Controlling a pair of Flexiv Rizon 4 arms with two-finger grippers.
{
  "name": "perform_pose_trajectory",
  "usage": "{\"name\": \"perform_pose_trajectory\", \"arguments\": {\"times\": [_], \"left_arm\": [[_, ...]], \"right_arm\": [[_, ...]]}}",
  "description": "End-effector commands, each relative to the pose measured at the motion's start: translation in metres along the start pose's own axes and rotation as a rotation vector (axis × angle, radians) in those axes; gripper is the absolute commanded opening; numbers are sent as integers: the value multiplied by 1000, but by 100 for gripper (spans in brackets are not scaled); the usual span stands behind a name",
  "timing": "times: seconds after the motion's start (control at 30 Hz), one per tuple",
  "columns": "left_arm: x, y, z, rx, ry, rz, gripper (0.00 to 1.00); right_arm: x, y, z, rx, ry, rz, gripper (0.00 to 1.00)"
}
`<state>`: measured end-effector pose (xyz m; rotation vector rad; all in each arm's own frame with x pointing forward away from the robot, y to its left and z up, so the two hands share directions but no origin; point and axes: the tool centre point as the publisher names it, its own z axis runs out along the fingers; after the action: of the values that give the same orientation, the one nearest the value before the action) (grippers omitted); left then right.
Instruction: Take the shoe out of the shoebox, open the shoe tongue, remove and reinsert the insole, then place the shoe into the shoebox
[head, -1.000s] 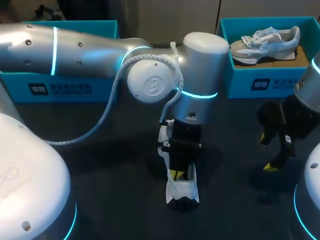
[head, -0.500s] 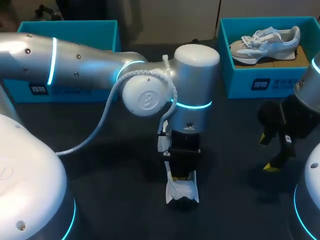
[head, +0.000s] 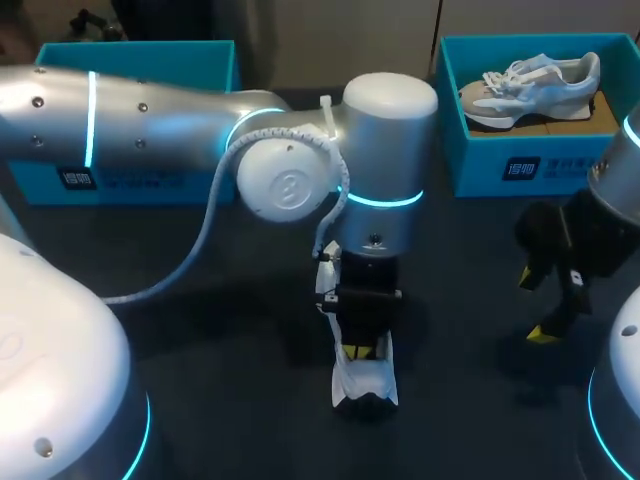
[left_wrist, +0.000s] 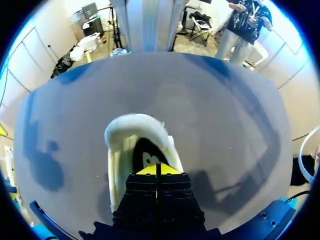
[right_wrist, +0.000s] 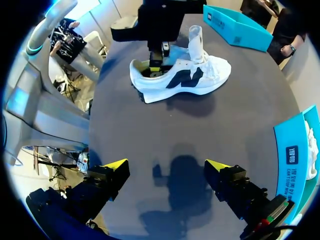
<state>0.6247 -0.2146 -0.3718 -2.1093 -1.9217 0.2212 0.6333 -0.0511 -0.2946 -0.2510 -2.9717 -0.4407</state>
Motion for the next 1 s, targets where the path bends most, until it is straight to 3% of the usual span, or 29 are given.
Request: {"name": "perform_pose_trajectory", "arguments": {"times": [0.03,0.2,0.5,0.83,1.0], "left_arm": [[-3,-3,5,-6,63,10,0],[-2,-2,23,19,97,5,0],[0,8,45,22,37,-46,0],[-1,2,6,-42,-88,-45,0],[-7,-6,2,-26,-109,-18,0]], "right_arm": [[1,-1,0,0,-1,0,100],[1,-1,0,0,-1,0,100],[1,-1,0,0,-1,0,100],[1,-1,0,0,-1,0,100],[1,-1,0,0,-1,0,100]]}}
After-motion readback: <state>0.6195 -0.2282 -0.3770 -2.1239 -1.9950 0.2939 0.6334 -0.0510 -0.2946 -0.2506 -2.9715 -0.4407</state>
